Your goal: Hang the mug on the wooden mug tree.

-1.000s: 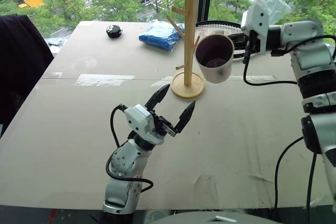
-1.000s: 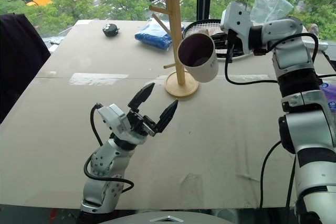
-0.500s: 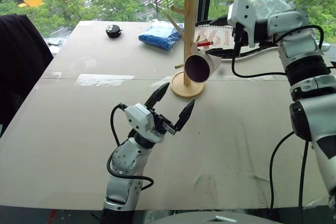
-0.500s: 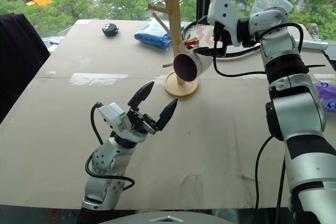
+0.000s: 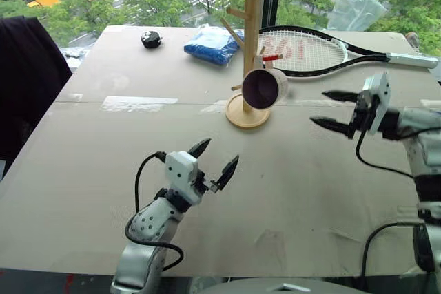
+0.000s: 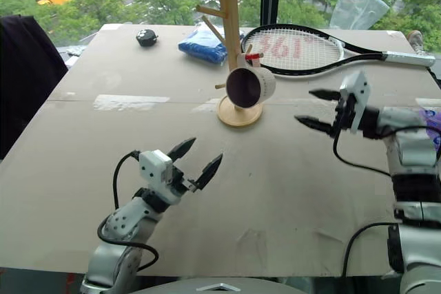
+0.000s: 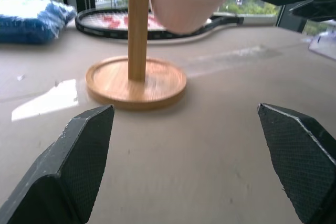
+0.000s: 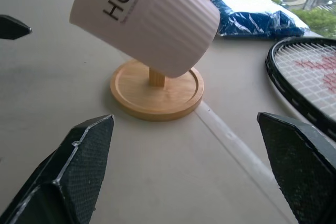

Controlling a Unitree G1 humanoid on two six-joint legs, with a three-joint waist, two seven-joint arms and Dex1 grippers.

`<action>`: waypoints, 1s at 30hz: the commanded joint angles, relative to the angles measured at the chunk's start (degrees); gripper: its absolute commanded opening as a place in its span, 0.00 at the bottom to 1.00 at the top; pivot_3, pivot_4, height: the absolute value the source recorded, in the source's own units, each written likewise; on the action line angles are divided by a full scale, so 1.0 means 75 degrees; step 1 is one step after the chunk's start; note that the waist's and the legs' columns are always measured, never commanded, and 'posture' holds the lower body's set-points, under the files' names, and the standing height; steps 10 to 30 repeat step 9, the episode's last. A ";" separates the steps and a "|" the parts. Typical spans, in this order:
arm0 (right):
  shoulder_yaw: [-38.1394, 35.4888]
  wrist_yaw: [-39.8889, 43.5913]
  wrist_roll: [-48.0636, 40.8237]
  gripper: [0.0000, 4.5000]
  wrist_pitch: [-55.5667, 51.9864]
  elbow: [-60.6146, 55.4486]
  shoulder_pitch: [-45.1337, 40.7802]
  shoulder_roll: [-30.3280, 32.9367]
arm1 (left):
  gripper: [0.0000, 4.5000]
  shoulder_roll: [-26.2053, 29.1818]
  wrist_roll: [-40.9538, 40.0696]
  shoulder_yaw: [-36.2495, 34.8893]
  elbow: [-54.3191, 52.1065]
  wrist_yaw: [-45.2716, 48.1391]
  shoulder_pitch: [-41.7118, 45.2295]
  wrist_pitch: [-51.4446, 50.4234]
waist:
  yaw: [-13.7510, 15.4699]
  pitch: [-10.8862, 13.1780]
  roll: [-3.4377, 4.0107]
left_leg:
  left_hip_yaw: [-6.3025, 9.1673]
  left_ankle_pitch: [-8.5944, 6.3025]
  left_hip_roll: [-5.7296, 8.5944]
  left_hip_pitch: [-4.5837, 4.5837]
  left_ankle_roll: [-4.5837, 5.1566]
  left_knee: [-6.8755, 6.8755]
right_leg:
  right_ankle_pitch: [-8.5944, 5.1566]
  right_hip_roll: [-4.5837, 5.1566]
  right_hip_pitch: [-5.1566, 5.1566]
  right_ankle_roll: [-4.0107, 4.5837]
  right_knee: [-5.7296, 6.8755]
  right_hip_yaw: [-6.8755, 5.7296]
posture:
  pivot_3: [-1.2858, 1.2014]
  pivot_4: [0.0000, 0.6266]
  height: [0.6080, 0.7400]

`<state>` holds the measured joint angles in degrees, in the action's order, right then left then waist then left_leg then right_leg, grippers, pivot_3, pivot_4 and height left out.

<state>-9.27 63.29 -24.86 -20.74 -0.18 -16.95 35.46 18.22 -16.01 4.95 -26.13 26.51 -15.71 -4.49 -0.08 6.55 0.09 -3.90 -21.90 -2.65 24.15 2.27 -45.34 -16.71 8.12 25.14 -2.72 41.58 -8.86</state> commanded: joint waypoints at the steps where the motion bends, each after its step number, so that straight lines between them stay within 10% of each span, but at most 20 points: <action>1: -0.0612 -0.0975 -0.0223 0.98 0.0120 -0.1516 0.2000 -0.0509 | 1.00 0.0191 0.0134 0.0011 -0.0248 0.0069 -0.0372 -0.0054 | 0.0048 0.0003 -0.0001 | -0.0005 0.0000 0.0001 -0.0005 0.0000 0.0002 | -0.0001 0.0002 -0.0001 0.0000 0.0002 0.0007 | 0.52 0.24 0.35; 9: -0.0663 -0.1522 0.0257 0.98 0.2085 -0.1773 0.4329 -0.1338 | 1.00 0.0486 0.0230 -0.0135 0.0079 0.0301 -0.0928 0.0021 | 0.0097 0.0004 -0.0007 | -0.0011 -0.0009 -0.0003 -0.0056 0.0013 0.0004 | 0.0011 -0.0015 -0.0001 -0.0001 0.0031 0.0042 | 0.52 0.24 0.35; 30: -0.0663 -0.1522 0.0257 0.98 0.2085 -0.1773 0.4329 -0.1338 | 1.00 0.0486 0.0230 -0.0135 0.0079 0.0301 -0.0928 0.0021 | 0.0097 0.0004 -0.0007 | -0.0011 -0.0009 -0.0003 -0.0056 0.0013 0.0004 | 0.0011 -0.0015 -0.0001 -0.0001 0.0031 0.0042 | 0.52 0.24 0.35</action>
